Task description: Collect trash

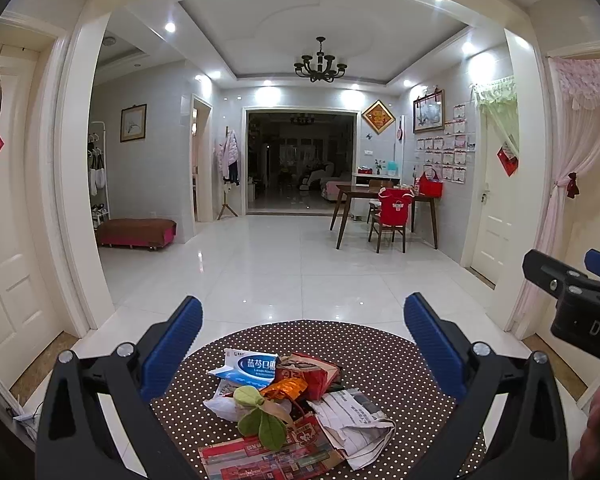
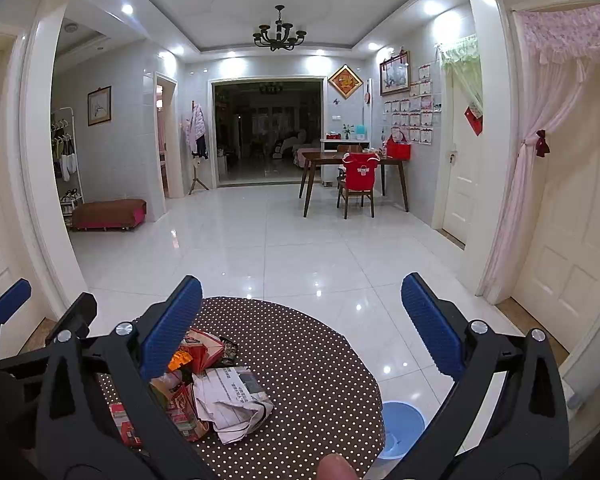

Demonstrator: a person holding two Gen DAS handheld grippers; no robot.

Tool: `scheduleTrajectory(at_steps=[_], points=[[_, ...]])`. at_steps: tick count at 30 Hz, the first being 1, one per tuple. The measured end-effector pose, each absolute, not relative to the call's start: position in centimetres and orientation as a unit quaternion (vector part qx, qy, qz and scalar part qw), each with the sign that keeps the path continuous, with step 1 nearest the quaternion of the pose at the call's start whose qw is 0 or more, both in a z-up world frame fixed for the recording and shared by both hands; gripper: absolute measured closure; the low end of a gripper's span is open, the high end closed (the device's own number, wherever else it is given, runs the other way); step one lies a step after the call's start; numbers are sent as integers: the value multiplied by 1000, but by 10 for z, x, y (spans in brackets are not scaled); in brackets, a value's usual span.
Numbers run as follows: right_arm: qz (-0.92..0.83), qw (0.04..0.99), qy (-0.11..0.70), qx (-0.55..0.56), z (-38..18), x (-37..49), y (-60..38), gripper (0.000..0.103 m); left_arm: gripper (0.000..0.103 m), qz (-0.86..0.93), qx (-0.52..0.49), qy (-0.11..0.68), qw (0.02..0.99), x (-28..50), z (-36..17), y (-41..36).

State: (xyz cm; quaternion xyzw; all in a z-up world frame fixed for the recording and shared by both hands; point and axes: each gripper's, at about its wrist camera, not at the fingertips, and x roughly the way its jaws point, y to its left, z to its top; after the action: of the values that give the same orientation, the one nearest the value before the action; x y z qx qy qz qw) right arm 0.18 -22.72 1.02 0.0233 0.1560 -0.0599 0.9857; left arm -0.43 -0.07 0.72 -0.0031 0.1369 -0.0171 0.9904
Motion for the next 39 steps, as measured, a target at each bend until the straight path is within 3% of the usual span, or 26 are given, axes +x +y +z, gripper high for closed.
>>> scheduleTrajectory(at_steps=[39], points=[[-54, 984, 171, 21, 6, 12, -234, 5, 4, -24, -11, 148, 989, 4, 3, 4]])
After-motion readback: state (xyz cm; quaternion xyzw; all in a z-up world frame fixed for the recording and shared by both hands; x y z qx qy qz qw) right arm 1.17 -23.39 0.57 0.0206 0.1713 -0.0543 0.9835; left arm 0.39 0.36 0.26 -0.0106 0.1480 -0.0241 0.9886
